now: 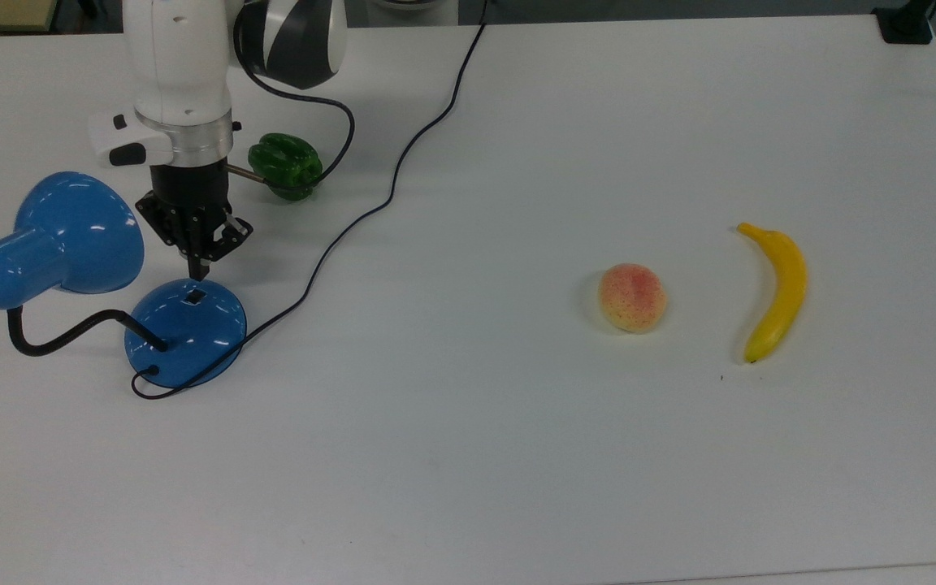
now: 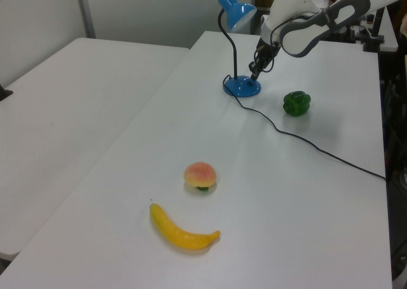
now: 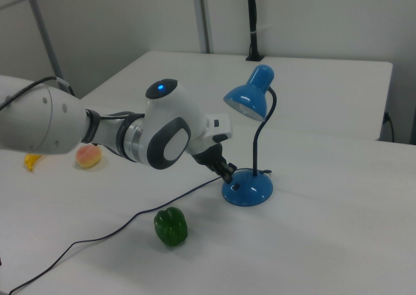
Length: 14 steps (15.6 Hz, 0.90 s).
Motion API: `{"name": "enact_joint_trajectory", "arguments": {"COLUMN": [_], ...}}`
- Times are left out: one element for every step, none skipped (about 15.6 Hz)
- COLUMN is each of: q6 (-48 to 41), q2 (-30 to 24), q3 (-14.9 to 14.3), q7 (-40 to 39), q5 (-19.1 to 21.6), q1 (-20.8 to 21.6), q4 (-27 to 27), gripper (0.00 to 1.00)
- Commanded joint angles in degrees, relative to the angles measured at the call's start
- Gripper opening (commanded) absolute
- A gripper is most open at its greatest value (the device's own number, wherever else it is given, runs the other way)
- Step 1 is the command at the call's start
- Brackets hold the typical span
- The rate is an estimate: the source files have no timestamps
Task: Turn on desk lamp
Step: 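Lower the gripper and press the switch on the lamp base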
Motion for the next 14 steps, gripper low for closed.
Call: {"name": "enact_joint_trajectory", "arguments": {"q6": [4.37, 4.90, 5.25, 5.34, 5.34, 5.34, 5.43, 5.87, 6.39, 6.75, 6.84, 6.92, 7.01, 7.10], "q2": [1.47, 1.65, 1.82, 2.17, 2.44, 2.44, 2.53, 2.79, 2.88, 2.97, 3.05, 3.49, 3.58, 3.67], "q3": [-0.03, -0.03, -0.03, -0.03, -0.03, -0.03, -0.03, -0.03, -0.03, -0.03, -0.03, -0.03, -0.03, -0.03], "q7": [0.77, 0.77, 0.77, 0.77, 0.77, 0.86, 0.86, 0.86, 0.86, 0.86, 0.86, 0.86, 0.86, 0.86], "q5": [-0.96, -0.96, -0.96, -1.04, -1.05, -1.05, -1.05, -1.05, -1.05, -1.05, -1.05, -1.05, -1.05, -1.05], "q1": [-0.51, -0.51, -0.59, -0.68, -0.94, -0.95, -0.95, -0.95, -0.95, -1.03, -1.12, -1.21, -1.21, -1.30], "q4": [0.16, 0.16, 0.16, 0.24, 0.33, 0.33, 0.51, 0.60, 0.60, 0.60, 0.60, 0.68, 0.69, 0.69], "gripper": [0.00, 0.00, 0.00, 0.00, 0.00, 0.00, 0.00, 0.00, 0.00, 0.00, 0.00, 0.00, 0.00, 0.00]}}
